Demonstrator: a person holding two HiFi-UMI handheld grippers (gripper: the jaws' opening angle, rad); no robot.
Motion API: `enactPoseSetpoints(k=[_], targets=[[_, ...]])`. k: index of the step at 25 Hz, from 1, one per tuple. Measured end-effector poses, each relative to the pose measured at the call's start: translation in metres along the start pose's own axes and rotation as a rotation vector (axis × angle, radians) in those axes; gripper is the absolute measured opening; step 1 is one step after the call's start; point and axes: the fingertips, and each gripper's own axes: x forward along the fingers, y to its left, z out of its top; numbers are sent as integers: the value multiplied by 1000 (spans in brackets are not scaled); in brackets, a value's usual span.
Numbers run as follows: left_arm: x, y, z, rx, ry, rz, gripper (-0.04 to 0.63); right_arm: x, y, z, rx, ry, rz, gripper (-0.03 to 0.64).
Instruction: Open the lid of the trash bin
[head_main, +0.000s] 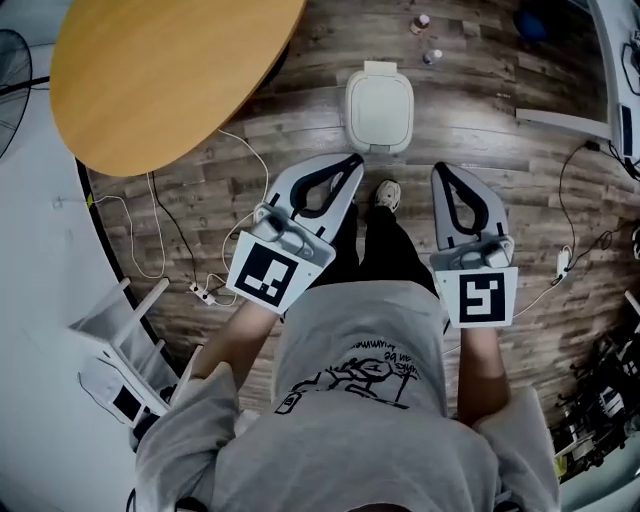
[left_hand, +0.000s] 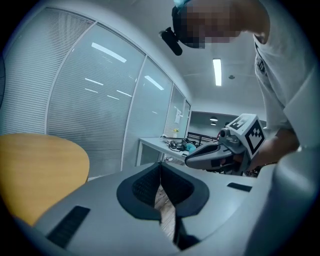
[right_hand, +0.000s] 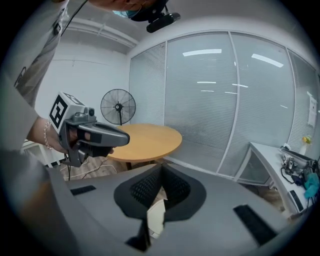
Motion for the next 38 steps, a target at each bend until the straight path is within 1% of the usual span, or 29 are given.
enactPoseSetpoints(k=[4, 7, 10, 14, 16, 19, 26, 32, 38], targets=[[8, 6, -34, -11, 26, -1, 20, 18, 3, -32, -6, 23, -6, 5], [15, 11, -60, -2, 49, -2, 20, 32, 7, -58, -20, 40, -5, 5], [21, 13, -83, 6, 54, -4, 20, 44, 14, -86, -49, 65, 6, 5], [28, 16, -115, 7, 62, -4, 20, 58, 25, -131, -93, 142, 20, 5], [32, 17, -130, 7, 64, -4, 21, 66, 29, -152, -86, 150, 18, 5], [38, 18, -149, 17, 62, -7, 20, 78, 33, -182, -103, 174, 21, 5], [58, 20, -194, 53, 66, -21, 20, 103, 38, -238, -126, 211, 3, 5], [74, 30, -237, 23, 100, -2, 20, 126, 40, -275, -186, 225, 2, 5], [93, 38, -278, 1, 133, -1, 20, 150, 46, -313, -238, 239, 26, 5]])
